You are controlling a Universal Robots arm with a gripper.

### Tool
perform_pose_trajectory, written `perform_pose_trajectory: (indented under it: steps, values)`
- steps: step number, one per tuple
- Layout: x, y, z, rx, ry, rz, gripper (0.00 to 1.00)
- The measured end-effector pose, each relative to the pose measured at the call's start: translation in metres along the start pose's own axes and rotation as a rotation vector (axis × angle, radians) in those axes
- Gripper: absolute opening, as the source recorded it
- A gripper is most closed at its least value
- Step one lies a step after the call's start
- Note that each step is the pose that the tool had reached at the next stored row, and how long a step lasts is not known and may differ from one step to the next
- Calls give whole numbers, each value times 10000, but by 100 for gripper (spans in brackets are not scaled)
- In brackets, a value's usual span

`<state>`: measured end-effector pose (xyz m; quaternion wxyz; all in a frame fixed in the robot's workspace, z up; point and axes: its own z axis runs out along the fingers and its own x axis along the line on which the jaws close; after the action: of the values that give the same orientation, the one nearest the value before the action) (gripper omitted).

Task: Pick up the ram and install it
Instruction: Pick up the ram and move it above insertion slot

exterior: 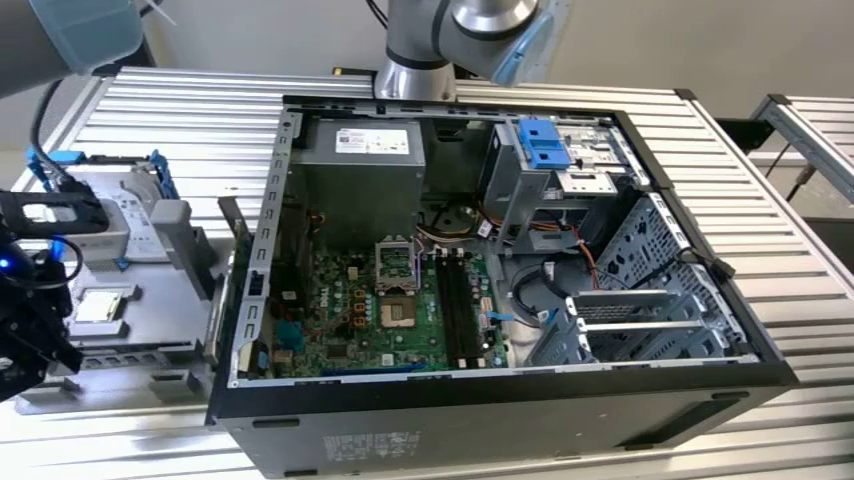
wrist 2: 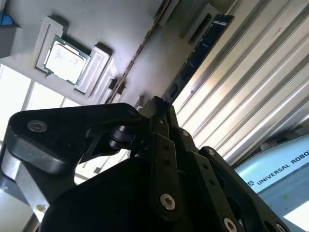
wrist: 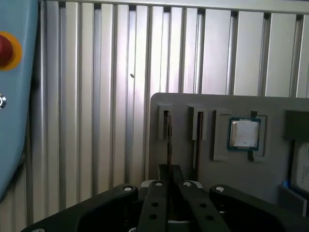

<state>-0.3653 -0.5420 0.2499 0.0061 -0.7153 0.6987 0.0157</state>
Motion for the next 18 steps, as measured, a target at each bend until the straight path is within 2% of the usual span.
perform_pose_trajectory:
  steps: [18]
  values:
    - [-25,11,-804,-5,1,0,0]
